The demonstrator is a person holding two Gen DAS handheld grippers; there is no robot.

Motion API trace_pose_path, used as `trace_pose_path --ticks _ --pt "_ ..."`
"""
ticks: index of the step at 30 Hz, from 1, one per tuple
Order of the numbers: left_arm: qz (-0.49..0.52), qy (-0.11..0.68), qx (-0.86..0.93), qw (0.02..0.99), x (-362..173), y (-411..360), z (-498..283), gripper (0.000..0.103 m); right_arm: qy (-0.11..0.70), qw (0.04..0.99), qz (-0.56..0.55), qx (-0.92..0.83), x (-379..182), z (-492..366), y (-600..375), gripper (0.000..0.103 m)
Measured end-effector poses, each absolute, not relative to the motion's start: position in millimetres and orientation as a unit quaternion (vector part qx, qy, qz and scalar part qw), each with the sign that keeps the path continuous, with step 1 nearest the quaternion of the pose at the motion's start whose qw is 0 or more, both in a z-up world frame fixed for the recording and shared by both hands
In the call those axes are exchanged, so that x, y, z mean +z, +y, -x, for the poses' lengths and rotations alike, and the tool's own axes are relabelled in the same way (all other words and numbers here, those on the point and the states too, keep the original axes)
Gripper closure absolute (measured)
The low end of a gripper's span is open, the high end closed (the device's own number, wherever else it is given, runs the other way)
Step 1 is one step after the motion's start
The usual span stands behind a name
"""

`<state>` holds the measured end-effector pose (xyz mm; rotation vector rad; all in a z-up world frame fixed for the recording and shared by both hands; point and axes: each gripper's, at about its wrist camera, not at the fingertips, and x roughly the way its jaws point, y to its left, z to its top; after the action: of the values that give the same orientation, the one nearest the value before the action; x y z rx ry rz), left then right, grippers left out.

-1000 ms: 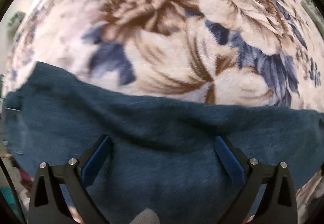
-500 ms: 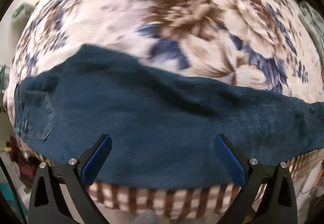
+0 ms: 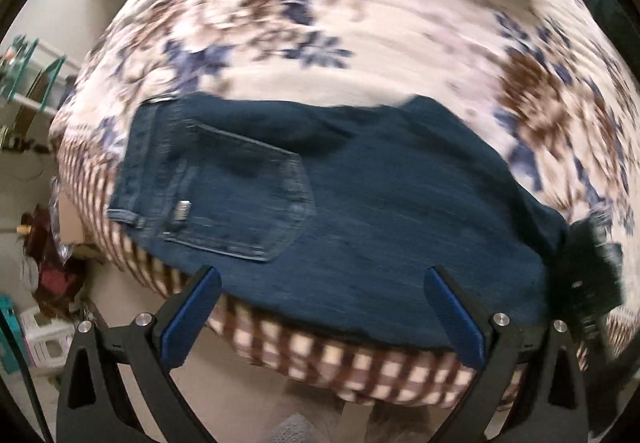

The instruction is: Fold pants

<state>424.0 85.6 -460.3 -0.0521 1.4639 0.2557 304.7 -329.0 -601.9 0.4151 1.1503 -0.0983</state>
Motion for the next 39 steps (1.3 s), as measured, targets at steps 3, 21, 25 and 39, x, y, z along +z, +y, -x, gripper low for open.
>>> trace_pose_path --ticks 3,21,25,39 --pt "0.036 0.663 0.127 0.737 -458 101 -423 0.000 0.558 0.814 -0.157 -0.046 -616 -309 -291 0.095" --pt "0.114 0.714 -0.012 0.691 -517 -11 -468 0.000 0.592 0.744 -0.308 -0.026 -587 -264 -435 0.016" --pt "0.053 0.750 -0.039 0.658 -552 -56 -466 0.000 0.614 0.722 -0.303 -0.093 -607 -251 -486 0.016" --pt "0.095 0.745 -0.069 0.656 -555 -63 -452 0.042 0.658 0.655 -0.359 -0.099 -660 -240 -506 0.016"
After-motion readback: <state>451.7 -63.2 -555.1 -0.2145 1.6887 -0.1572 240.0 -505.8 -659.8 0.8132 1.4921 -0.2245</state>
